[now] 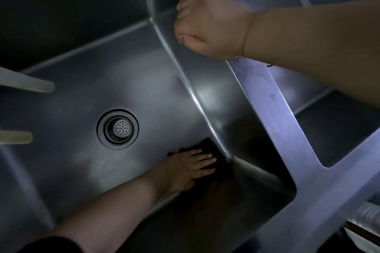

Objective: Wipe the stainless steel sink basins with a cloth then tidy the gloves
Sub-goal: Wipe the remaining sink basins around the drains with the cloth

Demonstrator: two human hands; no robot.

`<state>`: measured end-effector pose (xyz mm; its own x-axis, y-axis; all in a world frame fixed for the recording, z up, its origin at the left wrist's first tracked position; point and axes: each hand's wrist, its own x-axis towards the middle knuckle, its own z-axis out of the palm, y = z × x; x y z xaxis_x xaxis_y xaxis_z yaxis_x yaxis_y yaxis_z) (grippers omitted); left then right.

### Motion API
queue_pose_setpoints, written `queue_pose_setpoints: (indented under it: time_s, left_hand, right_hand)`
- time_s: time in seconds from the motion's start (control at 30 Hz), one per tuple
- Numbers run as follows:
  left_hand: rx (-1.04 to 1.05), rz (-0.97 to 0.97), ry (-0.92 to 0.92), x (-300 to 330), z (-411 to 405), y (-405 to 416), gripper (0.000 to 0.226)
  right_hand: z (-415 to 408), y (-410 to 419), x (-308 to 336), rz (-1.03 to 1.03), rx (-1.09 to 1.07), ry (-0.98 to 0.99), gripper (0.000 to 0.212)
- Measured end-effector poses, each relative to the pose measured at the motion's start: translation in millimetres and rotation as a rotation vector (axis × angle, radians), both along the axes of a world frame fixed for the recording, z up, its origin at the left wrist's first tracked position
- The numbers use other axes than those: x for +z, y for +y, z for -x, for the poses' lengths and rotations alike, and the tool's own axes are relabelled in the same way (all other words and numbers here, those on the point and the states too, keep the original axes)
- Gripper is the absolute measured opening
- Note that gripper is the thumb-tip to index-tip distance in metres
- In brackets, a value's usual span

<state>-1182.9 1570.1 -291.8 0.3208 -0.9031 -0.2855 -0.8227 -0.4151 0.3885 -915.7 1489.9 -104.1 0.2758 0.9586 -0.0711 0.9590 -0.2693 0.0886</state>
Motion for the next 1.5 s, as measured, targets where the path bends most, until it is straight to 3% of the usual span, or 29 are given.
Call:
queue_pose_setpoints:
  time_s: [0.07,0.23,0.37,0.57,0.73,0.8,0.87,0.97,1.07,1.17,1.27,1.4,1.5]
  left_hand:
    - [0.055,-0.029,0.090,0.8,-8.1,-21.9,0.066]
    - [0.115,-0.129,0.106,11.1,1.4,-28.5,0.066]
    - [0.083,-0.235,0.092,25.3,23.4,6.2,0.062]
    - [0.126,-0.504,0.295,53.0,55.3,67.7,0.063]
    - [0.445,-0.549,0.396,93.2,50.5,52.8,0.051]
    - [0.663,-0.493,0.358,118.6,53.3,53.7,0.045]
    - [0.882,-0.416,0.281,149.0,62.8,66.6,0.044]
    - [1.127,-0.246,0.005,199.5,87.0,99.2,0.040]
    - [1.308,-0.267,-0.224,235.2,121.9,132.5,0.040]
    - [1.410,-0.406,-0.259,250.5,151.4,148.2,0.030]
    - [1.434,-0.405,-0.257,247.2,172.5,153.0,0.029]
    - [1.495,-0.333,-0.187,227.9,187.4,158.3,0.037]
    - [1.542,-0.308,-0.119,205.4,196.9,160.3,0.041]
  right_hand:
    - [0.3,0.9,-0.1,-0.006,-0.001,0.001,0.041]
    - [0.8,0.9,1.4,0.011,-0.011,0.006,0.039]
    - [2.9,1.8,5.1,0.037,-0.005,0.012,0.039]
    - [9.5,4.4,14.5,0.067,-0.015,0.003,0.039]
    - [16.6,7.8,23.4,0.085,-0.019,0.036,0.042]
    - [17.7,8.8,24.6,0.098,-0.011,0.031,0.044]
    - [19.2,12.1,27.2,0.172,0.006,0.014,0.031]
    - [43.8,21.5,25.0,0.312,0.143,-0.106,0.016]
    - [103.9,33.9,-2.9,0.343,0.251,0.117,0.014]
    - [178.3,38.6,-57.2,0.507,0.396,0.295,0.026]
    - [238.6,38.3,-108.5,0.560,0.579,0.474,0.041]
    - [262.6,38.1,-162.0,0.611,0.716,0.423,0.055]
    - [265.9,57.9,-181.0,0.388,0.767,0.376,0.058]
